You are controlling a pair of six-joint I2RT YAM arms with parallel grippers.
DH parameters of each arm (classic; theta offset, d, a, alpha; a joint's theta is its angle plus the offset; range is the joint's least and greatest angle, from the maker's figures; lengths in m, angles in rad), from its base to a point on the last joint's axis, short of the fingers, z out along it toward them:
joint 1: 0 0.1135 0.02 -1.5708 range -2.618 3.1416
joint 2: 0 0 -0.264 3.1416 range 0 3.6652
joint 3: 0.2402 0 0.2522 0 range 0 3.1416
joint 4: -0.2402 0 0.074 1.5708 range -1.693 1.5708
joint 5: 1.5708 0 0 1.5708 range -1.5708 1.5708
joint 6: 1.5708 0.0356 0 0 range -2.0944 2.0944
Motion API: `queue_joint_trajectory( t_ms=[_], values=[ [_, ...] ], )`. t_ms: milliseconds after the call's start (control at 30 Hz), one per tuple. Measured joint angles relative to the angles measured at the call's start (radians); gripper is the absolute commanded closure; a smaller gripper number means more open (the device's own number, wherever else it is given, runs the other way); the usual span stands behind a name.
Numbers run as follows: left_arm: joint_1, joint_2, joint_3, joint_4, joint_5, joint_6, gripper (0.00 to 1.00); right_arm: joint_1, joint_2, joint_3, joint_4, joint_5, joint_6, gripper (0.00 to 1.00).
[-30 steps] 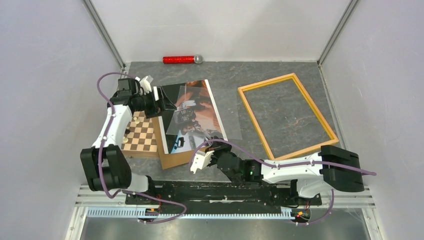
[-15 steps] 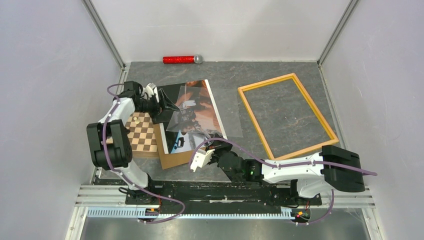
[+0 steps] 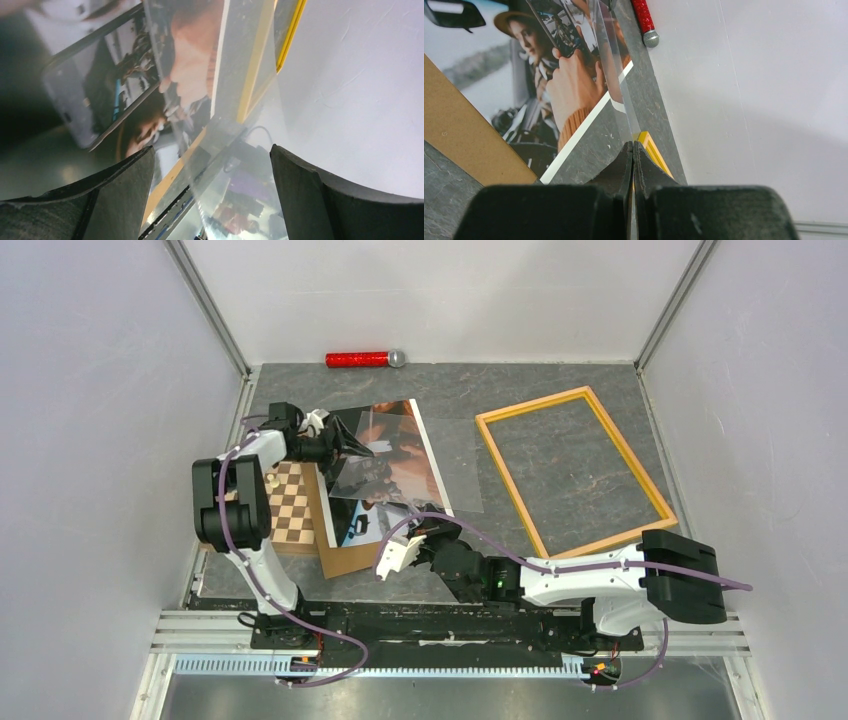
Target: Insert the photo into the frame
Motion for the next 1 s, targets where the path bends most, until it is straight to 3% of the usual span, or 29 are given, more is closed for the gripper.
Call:
queue_joint_trajectory(
  t_ms=[200, 467, 833, 1000],
  values=[
    [-0.045, 0.040, 0.013, 0.077, 0.037, -0.076, 0.17, 0.000, 0.003, 0.004, 0.000, 0.001, 0.000, 1.00],
    [-0.066, 0.090, 0.031, 0.164, 0.064, -0.153, 0.39, 0.000, 0.015, 0.012, -0.002, 0.001, 0.000, 1.00],
    [-0.066, 0.088, 0.027, 0.211, 0.086, -0.201, 0.55, 0.000, 0.014, 0.003, 0.018, 0.003, -0.003, 1.00],
    [-0.063, 0.076, 0.023, 0.211, 0.086, -0.201, 0.68, 0.000, 0.014, -0.033, 0.046, 0.006, -0.011, 0.99]
  ],
)
